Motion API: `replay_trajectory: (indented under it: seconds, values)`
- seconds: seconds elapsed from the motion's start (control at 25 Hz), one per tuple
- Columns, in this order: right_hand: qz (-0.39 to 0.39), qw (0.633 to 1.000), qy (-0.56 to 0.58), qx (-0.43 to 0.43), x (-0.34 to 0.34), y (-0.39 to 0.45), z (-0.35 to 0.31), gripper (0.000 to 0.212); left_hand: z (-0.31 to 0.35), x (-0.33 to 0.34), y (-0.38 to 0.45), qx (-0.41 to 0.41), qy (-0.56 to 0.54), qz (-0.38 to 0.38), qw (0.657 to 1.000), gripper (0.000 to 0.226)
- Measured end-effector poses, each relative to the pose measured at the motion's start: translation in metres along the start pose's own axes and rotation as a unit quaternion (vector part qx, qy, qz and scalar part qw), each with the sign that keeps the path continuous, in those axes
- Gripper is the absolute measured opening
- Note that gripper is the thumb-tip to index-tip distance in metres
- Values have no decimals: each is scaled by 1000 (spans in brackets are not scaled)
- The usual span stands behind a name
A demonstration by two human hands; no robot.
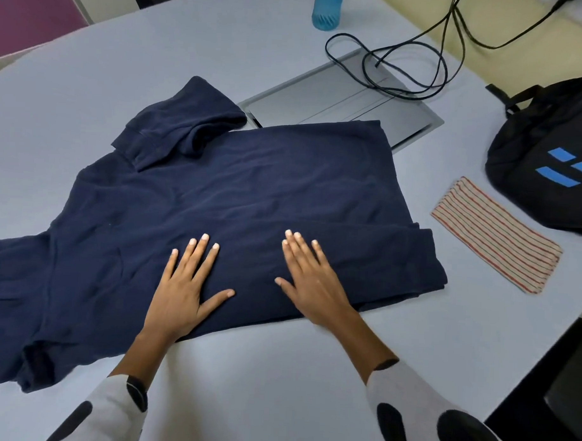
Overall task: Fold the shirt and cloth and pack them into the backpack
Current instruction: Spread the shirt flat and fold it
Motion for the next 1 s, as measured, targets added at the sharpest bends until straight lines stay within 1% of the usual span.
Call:
replay_trajectory:
  seconds: [0.08, 0.16, 0.24, 0.36, 0.4, 0.6, 0.72, 0.92, 1.0]
  values:
    - [5, 999, -30, 41, -7, -13, 44, 71, -1, -1, -3, -5, 10, -6, 1000, 86]
    - [6, 992, -64, 104, -15, -30, 99, 75, 0, 0, -2, -11, 15, -10, 1000, 88]
    - [-14, 987, -77, 141, -19, -40, 132, 79, 2, 0, -3, -27, 21, -8, 999, 91]
    - [-23, 986, -90, 142, -19, -40, 133, 82, -3, -1, -15, -86, 22, 3, 996, 96]
    - [-23, 986, -89, 139, -19, -40, 131, 83, -4, -1, -21, -93, 23, 0, 995, 97]
    - [-34, 988, -81, 126, -21, -65, 133, 83, 12, 4, -52, -93, 15, -14, 995, 97]
    - [-40, 989, -74, 124, -22, -94, 134, 81, 35, 9, -82, -99, 5, -20, 995, 96]
    - [-57, 992, -67, 92, -24, -146, 140, 79, 83, 19, -140, -111, -16, -26, 993, 94]
    - [-59, 991, -62, 103, -25, -154, 141, 81, 94, 20, -149, -124, -23, -21, 992, 92]
Point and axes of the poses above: each hand's wrist, its own y-axis towards the middle knuckle, its own x-axis out of the palm, z = x × y, the point moved 7 cm from there along y, towards the middle knuckle, and after that the axes turned 3 degrees about z, right-handed, at the moved point
